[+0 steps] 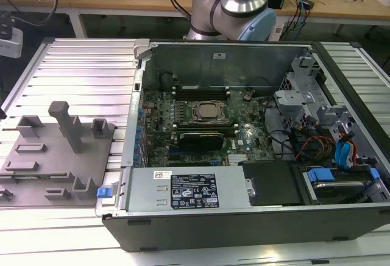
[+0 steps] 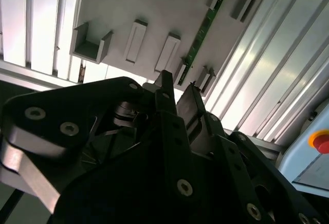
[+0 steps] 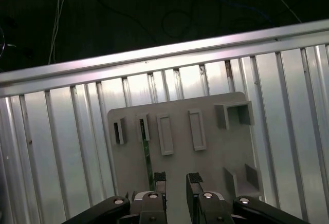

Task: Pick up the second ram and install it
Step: 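Pick up the second ram and move it above second insertion slot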

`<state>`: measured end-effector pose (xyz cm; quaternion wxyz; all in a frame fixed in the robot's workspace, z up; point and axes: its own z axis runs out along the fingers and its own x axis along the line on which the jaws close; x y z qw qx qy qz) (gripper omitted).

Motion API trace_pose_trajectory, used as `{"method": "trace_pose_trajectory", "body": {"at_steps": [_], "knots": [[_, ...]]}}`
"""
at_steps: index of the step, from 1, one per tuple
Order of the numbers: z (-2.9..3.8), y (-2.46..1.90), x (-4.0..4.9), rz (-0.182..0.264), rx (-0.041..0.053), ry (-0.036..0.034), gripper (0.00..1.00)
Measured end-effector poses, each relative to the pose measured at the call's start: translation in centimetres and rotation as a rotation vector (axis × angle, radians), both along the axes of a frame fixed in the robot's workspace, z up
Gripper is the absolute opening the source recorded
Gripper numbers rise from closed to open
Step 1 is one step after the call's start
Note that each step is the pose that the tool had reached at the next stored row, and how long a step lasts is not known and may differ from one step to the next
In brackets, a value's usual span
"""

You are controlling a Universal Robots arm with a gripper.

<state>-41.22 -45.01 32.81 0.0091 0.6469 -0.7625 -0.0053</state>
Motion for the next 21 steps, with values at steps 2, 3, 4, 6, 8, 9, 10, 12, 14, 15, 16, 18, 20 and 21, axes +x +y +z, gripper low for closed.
{"method": "trace_pose_trajectory", "body": {"at_steps": [2,3,4,6,8,9,10,12,14,15,16,18,20,21], "knots": [[-0.32,0.00,0.00,0.000,0.0000,0.0000,0.30],[-0.41,0.00,0.00,0.000,0.0000,0.0000,0.30],[-0.48,0.00,0.00,0.000,0.0000,0.0001,0.30],[-0.73,0.00,0.00,0.000,0.0000,0.0000,0.30],[-1.02,0.00,0.00,0.000,0.0000,-0.0001,0.30],[-1.16,0.00,0.00,0.000,0.0000,0.0000,0.30],[-1.25,0.00,0.00,0.000,0.0000,0.0000,0.30],[-1.46,0.00,0.00,0.000,0.0001,-0.0001,0.30],[-1.69,0.00,0.00,0.000,0.0000,0.0000,0.30],[-1.86,0.00,0.00,0.000,0.0000,0.0001,0.30],[-2.01,0.00,0.00,0.000,0.0000,0.0000,0.30],[-2.19,0.00,0.00,0.000,0.0000,-0.0001,0.30],[-2.50,0.00,0.00,0.000,0.0000,0.0000,0.30],[-2.66,0.00,0.00,0.000,0.0000,-0.0001,0.30]]}}
